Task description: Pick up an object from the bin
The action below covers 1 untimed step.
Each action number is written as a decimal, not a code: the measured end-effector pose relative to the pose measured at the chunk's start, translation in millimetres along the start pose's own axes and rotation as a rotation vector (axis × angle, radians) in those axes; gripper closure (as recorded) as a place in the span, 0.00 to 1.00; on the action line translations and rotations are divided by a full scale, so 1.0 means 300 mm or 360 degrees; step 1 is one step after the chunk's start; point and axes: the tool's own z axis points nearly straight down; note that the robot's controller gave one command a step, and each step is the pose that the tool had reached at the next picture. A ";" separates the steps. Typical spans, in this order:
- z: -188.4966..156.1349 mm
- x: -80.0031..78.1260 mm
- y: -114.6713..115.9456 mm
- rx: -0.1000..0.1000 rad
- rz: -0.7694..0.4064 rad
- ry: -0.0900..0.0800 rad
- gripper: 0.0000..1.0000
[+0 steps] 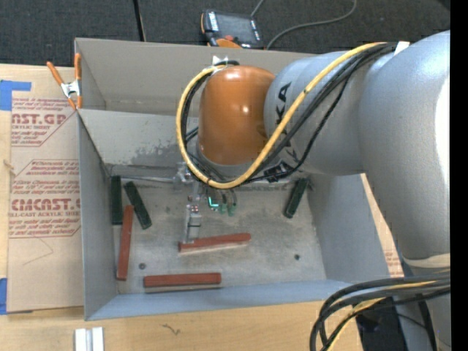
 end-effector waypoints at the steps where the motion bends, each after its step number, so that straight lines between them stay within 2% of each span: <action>1: 0.299 0.098 -0.218 0.0003 -0.0023 0.0003 0.00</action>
Offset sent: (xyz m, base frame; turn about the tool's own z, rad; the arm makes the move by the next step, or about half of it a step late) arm -0.0269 -0.0629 -0.0846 -0.0176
